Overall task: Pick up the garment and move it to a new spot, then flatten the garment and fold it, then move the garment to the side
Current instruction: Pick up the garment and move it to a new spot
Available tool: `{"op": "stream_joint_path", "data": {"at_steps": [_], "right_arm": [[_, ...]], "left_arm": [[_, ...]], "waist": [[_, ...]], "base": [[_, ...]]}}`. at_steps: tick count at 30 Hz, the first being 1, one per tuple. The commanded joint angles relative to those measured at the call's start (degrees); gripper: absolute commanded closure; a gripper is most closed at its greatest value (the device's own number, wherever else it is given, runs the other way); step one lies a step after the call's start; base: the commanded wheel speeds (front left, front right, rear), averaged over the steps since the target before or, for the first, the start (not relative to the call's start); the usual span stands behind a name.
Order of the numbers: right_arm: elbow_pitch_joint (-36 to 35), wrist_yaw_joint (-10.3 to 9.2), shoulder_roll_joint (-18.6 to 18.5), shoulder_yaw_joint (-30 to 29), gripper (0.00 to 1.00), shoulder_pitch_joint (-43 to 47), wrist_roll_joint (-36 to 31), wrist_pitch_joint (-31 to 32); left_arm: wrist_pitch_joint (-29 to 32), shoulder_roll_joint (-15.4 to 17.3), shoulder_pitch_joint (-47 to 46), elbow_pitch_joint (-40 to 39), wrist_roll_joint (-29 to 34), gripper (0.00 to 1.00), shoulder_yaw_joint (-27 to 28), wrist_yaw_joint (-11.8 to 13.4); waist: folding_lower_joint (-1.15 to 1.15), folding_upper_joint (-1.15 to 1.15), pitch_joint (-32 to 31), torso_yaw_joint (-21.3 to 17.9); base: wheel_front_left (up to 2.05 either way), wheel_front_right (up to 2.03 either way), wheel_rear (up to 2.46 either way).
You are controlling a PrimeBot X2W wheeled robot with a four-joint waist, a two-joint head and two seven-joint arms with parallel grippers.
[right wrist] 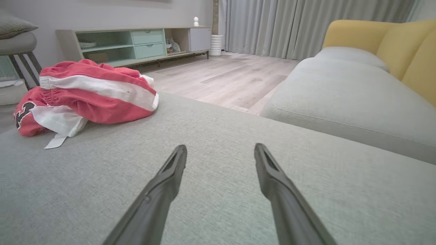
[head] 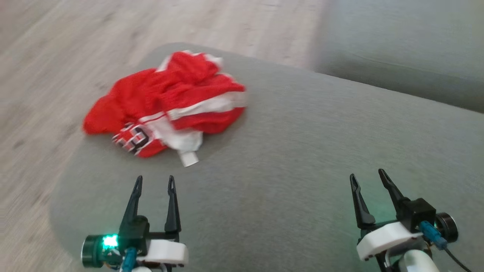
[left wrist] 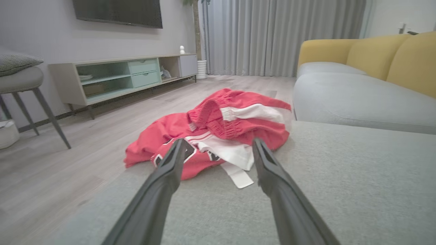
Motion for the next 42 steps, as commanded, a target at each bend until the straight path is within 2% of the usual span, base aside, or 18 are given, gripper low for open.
{"op": "stream_joint_path", "data": {"at_steps": [1,9,14,20,23,29,32,37,38,39,42], "right_arm": [[-1.79,-0.04,-0.51,1.24,0.00,-2.15,-0.16,-0.79],[-1.61,-0.04,-0.51,1.46,0.00,-5.72,-4.25,-0.79],[-2.70,-0.04,-1.14,-1.04,0.00,-6.32,-7.15,-0.79],[-5.40,-0.04,-5.66,-2.36,0.00,-8.14,-9.70,-0.79],[-6.43,-0.04,-8.05,-2.81,0.00,-8.84,-10.19,-0.79],[-7.82,-0.04,-11.33,-3.04,0.00,-9.18,-10.41,-0.79],[-8.41,-0.04,-12.07,-2.71,0.00,-9.55,-10.32,-0.79],[-8.64,-0.04,-12.42,-2.16,0.00,-10.53,-10.38,-0.79],[-8.46,-0.04,-12.28,-1.84,0.00,-10.91,-10.32,-0.79],[-8.37,-0.04,-12.10,-1.74,0.00,-11.09,-10.25,-0.79],[-7.86,-0.04,-11.19,-1.39,0.00,-11.56,-10.04,-0.79]], "left_arm": [[-0.55,0.18,-2.62,-2.25,-0.17,0.00,2.30,0.43],[-0.55,0.18,-3.98,-6.82,-1.02,0.00,4.49,2.45],[-0.55,0.18,-8.25,-7.75,-0.23,0.00,4.61,1.58],[-0.55,0.18,-18.62,-6.56,-0.67,0.00,5.24,0.01],[-0.55,0.18,-23.51,-2.63,-3.05,0.00,5.08,0.05],[-0.55,0.18,-31.58,10.02,-10.80,0.00,3.18,0.86],[-0.55,0.18,-34.91,16.13,-14.43,0.00,1.53,-0.47],[-0.55,0.18,-38.38,20.52,-19.18,0.00,-0.83,-3.07],[-0.55,0.18,-39.35,20.77,-19.90,0.58,-1.21,-3.96],[-0.55,0.18,-39.72,20.62,-19.69,1.00,-1.17,-4.25],[-0.55,0.18,-40.50,18.49,-17.62,1.00,-0.13,-4.97]], "waist": [[0.00,0.00,1.38,5.04],[0.00,0.00,7.29,6.61],[0.00,0.00,10.95,6.89],[0.00,0.00,18.71,4.79],[0.00,0.00,21.66,3.88],[0.00,0.00,25.79,2.69],[0.00,0.00,27.14,2.07],[0.00,0.00,28.47,1.24],[0.00,0.00,28.55,0.84],[0.00,0.00,28.43,0.60],[0.00,0.00,27.36,-0.35]], "base": [[0.00,0.00,0.00],[0.00,0.00,0.00],[0.00,0.00,0.00],[0.00,0.00,0.00],[0.00,0.00,0.00],[0.00,0.00,0.00],[0.00,0.00,0.00],[0.00,0.00,0.00],[0.00,0.00,0.00],[0.00,0.00,0.00],[0.00,0.00,0.00]]}}
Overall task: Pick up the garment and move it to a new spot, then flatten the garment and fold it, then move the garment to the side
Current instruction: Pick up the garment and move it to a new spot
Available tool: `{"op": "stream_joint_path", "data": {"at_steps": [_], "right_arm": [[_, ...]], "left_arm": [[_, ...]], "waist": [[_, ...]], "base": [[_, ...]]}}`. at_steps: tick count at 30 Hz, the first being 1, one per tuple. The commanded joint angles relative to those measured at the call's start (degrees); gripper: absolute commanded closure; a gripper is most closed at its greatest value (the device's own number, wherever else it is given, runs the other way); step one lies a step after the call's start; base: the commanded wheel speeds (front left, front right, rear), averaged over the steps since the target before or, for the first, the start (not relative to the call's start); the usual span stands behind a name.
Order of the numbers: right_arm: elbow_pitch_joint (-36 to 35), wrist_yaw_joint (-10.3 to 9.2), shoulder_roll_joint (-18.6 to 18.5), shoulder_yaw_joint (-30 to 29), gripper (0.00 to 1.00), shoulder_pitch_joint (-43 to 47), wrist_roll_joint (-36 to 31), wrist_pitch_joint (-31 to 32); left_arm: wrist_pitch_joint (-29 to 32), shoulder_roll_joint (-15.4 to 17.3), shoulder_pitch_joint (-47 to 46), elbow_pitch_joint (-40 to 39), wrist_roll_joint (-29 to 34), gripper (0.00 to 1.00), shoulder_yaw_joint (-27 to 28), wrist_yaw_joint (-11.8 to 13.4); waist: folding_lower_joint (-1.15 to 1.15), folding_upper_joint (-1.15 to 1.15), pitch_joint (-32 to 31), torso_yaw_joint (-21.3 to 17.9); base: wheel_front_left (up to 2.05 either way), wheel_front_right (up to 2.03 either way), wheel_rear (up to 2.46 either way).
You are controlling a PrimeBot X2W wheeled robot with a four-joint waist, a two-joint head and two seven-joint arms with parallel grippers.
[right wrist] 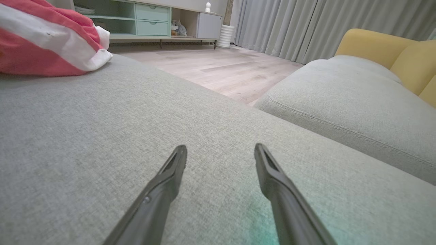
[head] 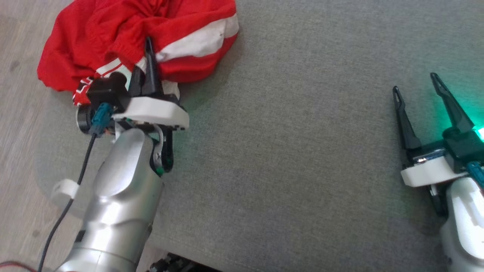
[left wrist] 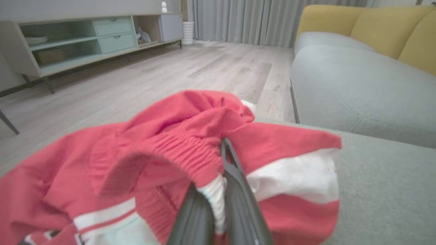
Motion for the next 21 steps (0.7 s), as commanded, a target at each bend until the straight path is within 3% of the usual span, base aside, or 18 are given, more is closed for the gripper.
{"op": "stream_joint_path", "data": {"at_steps": [1,5,12,13,21], "right_arm": [[3.43,-0.05,0.11,0.78,0.00,0.88,0.09,0.63],[4.52,-0.05,2.83,1.75,0.00,0.66,0.75,0.63],[5.40,-0.05,8.32,3.21,0.00,0.85,2.40,0.63],[5.40,-0.05,8.32,3.21,0.00,0.85,2.40,0.63],[3.68,-0.05,10.26,1.97,0.00,4.33,4.75,0.63]], "left_arm": [[-0.29,1.73,-1.85,-3.38,1.71,1.00,2.41,-0.68],[-0.29,2.72,-2.34,-8.07,5.95,1.00,3.70,-2.85],[-0.03,7.59,-5.83,-13.33,10.61,1.00,3.33,-6.69],[-0.03,7.59,-5.83,-13.33,10.61,1.00,3.33,-6.69],[8.09,11.80,-12.95,-18.12,11.51,1.00,0.93,-10.06]], "waist": [[0.00,0.00,-1.51,-1.05],[0.00,0.00,-5.75,-3.90],[0.00,0.00,-14.96,-13.40],[0.00,0.00,-14.96,-13.40],[0.00,0.00,-23.09,-27.15]], "base": [[0.00,0.00,0.00],[0.00,0.00,0.00],[0.00,0.00,0.00],[0.00,0.00,0.00],[0.00,0.00,0.00]]}}
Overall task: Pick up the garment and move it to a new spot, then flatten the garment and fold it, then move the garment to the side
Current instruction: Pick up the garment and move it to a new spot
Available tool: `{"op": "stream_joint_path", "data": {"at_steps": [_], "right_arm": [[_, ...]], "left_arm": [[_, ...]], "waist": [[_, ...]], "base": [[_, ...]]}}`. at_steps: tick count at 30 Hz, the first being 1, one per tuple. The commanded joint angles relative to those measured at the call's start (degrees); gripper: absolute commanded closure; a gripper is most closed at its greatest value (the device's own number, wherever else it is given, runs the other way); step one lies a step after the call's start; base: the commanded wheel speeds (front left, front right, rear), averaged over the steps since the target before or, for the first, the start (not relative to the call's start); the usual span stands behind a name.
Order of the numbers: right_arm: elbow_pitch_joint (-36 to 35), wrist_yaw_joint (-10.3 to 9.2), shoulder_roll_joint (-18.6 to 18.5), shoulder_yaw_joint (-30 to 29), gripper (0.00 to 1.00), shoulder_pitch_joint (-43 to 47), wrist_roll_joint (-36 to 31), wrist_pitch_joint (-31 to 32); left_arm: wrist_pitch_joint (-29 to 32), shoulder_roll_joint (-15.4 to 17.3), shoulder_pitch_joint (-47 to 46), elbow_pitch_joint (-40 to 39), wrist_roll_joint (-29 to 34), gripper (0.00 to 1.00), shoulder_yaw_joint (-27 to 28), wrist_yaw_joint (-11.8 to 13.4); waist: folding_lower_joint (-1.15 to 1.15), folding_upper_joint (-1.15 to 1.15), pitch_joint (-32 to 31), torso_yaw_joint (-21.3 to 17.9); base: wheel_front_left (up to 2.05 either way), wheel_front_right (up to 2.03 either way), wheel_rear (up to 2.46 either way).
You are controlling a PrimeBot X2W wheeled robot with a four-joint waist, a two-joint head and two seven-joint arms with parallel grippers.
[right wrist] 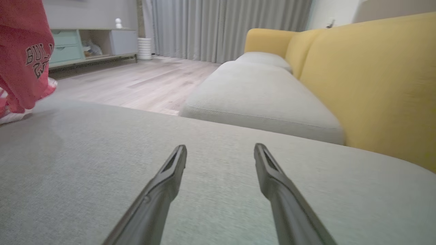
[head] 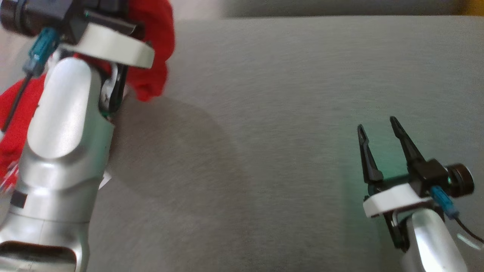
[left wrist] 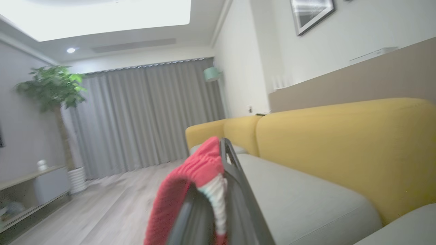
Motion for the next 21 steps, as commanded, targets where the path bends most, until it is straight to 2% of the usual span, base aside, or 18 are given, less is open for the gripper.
{"op": "stream_joint_path", "data": {"at_steps": [1,6,12,17,21], "right_arm": [[-2.11,-0.04,0.48,1.13,0.00,0.13,0.84,0.04],[-4.07,-0.04,0.51,1.01,0.00,1.89,3.45,0.04],[-5.54,-0.04,0.52,2.27,0.00,1.72,5.85,0.04],[-5.64,-0.04,0.53,2.68,0.00,1.15,7.37,0.04],[-5.02,-0.04,0.53,3.00,0.00,1.10,8.37,0.04]], "left_arm": [[0.58,1.97,-3.00,-2.48,-0.28,1.00,1.07,-0.19],[4.08,0.97,-5.25,-4.78,-1.30,1.00,-0.97,-1.00],[4.55,-0.82,-4.31,-2.61,-2.60,1.00,-3.42,-1.50],[3.31,-2.27,1.16,2.46,-4.27,1.00,-7.81,-2.23],[0.55,-2.85,8.51,7.48,-5.06,1.00,-13.50,-2.60]], "waist": [[0.00,0.00,-6.69,-8.78],[0.00,0.00,-8.06,-15.64],[0.00,0.00,-6.79,-21.89],[0.00,0.00,-4.20,-24.53],[0.00,0.00,-2.75,-24.87]], "base": [[0.00,0.00,0.00],[0.00,0.00,0.00],[0.00,0.00,0.00],[0.00,0.00,0.00],[0.00,0.00,0.00]]}}
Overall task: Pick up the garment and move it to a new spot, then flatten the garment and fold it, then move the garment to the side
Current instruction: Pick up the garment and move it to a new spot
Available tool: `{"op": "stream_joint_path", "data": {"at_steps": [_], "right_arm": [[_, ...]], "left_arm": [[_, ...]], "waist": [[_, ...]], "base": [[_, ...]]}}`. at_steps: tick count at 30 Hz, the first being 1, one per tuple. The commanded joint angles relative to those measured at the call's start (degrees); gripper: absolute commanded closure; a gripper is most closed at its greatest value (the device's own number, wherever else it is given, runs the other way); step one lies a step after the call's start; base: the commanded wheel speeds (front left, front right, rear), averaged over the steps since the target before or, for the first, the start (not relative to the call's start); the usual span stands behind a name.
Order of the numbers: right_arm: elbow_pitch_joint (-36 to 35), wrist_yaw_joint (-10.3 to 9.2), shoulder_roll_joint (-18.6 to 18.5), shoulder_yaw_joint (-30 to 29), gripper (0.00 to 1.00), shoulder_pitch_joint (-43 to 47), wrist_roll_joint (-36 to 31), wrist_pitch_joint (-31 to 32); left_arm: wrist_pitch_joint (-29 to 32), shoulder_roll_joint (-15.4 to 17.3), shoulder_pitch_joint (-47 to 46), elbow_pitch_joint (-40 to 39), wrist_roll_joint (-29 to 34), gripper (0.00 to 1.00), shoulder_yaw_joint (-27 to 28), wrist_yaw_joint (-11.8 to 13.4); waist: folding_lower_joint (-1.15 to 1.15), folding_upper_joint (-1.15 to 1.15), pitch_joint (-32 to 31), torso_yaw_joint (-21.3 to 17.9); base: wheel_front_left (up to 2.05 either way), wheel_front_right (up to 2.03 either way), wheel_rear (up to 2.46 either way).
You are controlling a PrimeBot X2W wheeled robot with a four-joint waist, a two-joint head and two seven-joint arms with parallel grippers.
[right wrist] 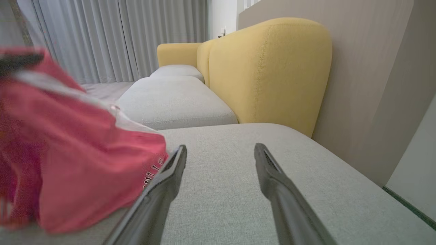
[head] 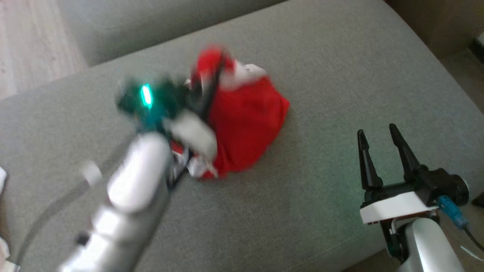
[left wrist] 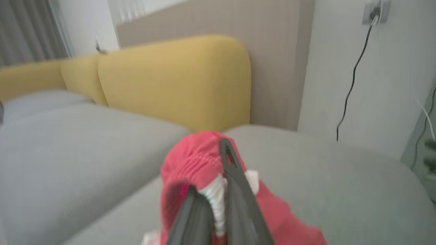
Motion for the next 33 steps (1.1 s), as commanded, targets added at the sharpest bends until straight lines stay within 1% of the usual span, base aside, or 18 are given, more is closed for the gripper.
{"op": "stream_joint_path", "data": {"at_steps": [1,2,3,4,5,8,12,15,16,20,23,27,30,33], "right_arm": [[-1.48,-0.04,0.09,1.60,0.00,-2.09,0.68,0.04],[-1.30,-0.04,0.09,1.73,0.00,-2.13,0.79,0.04],[-1.16,-0.04,0.09,1.73,0.00,-2.13,0.95,0.04],[-0.93,-0.04,0.09,1.76,0.00,-2.09,1.17,0.04],[-0.61,-0.04,0.09,1.85,0.00,-2.02,1.25,0.04],[0.26,-0.04,0.09,2.34,0.00,-1.80,1.62,0.04],[1.49,-0.04,0.09,2.89,0.00,-1.19,1.51,0.04],[2.21,-0.04,0.09,2.65,0.00,-0.42,1.69,0.04],[2.21,-0.04,0.09,2.65,0.00,-0.42,1.69,0.04],[3.11,-0.04,0.09,2.61,0.00,1.32,2.27,0.04],[3.31,-0.04,0.09,3.03,0.00,2.53,3.46,0.04],[3.35,-0.04,0.09,3.20,0.00,4.68,4.18,0.04],[2.51,-0.04,0.09,3.39,0.00,6.34,4.09,0.04],[1.56,-0.04,0.09,3.30,0.00,7.91,4.33,0.04]], "left_arm": [[-1.43,1.12,1.74,0.59,-1.04,1.00,0.32,-0.22],[-2.34,0.82,3.48,1.98,-1.58,1.00,-0.31,-0.24],[-3.43,0.50,5.06,3.29,-1.78,0.85,-0.99,-0.25],[-4.68,0.12,6.52,4.60,-2.06,0.36,-1.32,-0.23],[-5.89,-0.37,7.83,5.87,-2.48,0.00,-1.27,0.14],[-8.56,-1.81,11.22,8.61,-3.34,0.00,-1.13,1.74],[-9.94,-2.93,15.80,8.97,-3.25,0.00,-0.58,5.14],[-10.03,-3.35,20.46,4.05,-2.59,0.00,1.05,7.49],[-10.03,-3.35,20.46,4.05,-2.59,0.00,1.05,7.49],[-10.05,-3.58,28.17,-2.39,-1.29,0.00,3.66,9.91],[-10.06,-3.67,33.52,-7.66,-0.44,0.00,7.02,11.70],[-10.06,-3.76,39.91,-15.91,1.30,0.00,12.97,14.16],[-10.06,-3.80,44.08,-20.71,2.50,0.00,16.21,14.81],[-10.06,-3.82,46.93,-22.77,3.97,0.00,17.45,14.81]], "waist": [[0.00,0.00,1.50,-0.26],[0.00,0.00,1.72,-0.05],[0.00,0.00,1.83,0.30],[0.00,0.00,1.84,0.69],[0.00,0.00,1.83,1.16],[0.00,0.00,1.19,3.03],[0.00,0.00,-1.13,6.17],[0.00,0.00,-3.25,9.20],[0.00,0.00,-3.25,9.20],[0.00,0.00,-6.30,13.10],[0.00,0.00,-7.85,15.71],[0.00,0.00,-9.80,18.78],[0.00,0.00,-10.88,20.32],[0.00,0.00,-11.54,21.27]], "base": [[0.00,0.00,0.00],[0.00,0.00,0.00],[0.00,0.00,0.00],[0.00,0.00,0.00],[0.00,0.00,0.00],[0.00,0.00,0.00],[0.00,0.00,0.00],[0.00,0.00,0.00],[0.00,0.00,0.00],[0.00,0.00,0.00],[0.00,0.00,0.00],[0.00,0.00,0.00],[0.00,0.00,0.00],[0.00,0.00,0.00]]}}
